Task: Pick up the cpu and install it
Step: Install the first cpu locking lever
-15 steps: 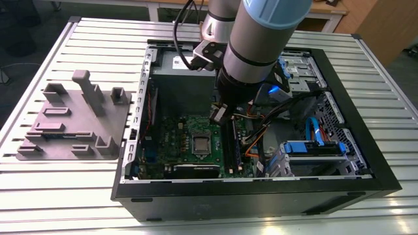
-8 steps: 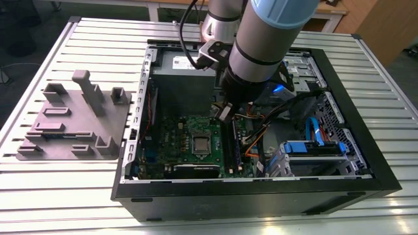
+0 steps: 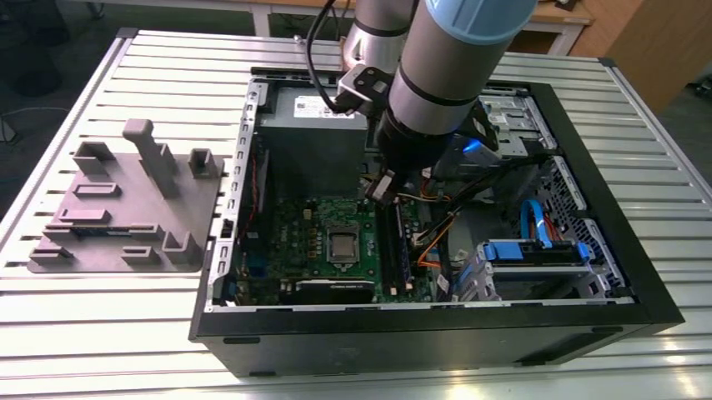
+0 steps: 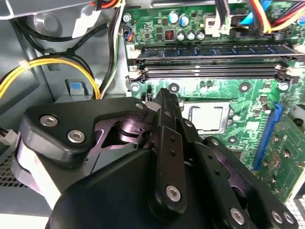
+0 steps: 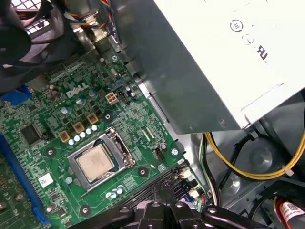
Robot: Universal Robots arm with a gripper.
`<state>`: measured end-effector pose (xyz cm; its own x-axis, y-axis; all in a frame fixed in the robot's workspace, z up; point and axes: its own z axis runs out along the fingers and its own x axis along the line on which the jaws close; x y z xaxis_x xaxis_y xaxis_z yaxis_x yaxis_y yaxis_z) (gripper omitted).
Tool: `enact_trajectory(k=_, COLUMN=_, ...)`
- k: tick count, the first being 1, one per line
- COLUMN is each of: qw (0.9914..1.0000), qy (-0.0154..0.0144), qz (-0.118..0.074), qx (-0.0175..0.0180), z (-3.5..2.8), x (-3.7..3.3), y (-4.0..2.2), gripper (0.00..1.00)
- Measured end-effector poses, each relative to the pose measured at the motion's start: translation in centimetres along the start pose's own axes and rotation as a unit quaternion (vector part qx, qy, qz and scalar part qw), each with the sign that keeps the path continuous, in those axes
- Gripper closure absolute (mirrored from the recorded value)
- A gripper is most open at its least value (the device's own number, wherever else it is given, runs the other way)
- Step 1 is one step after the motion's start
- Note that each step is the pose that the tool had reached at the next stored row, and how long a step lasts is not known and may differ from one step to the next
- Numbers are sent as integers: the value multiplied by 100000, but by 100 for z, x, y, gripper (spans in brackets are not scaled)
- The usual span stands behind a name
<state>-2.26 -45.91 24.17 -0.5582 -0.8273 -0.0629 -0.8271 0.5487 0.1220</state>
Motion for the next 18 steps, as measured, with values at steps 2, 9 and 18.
enact_trajectory(k=2, qw=100000, qy=-1, qz=-3, qx=-1, z=13, x=-26, y=22, gripper=90)
enact_trajectory(k=9, qw=100000, qy=-17, qz=-2, qx=3, z=73, x=-59, y=128, gripper=90)
enact_trajectory(k=18, qw=99998, qy=-19, qz=-669, qx=35, z=86, x=2, y=156, gripper=90)
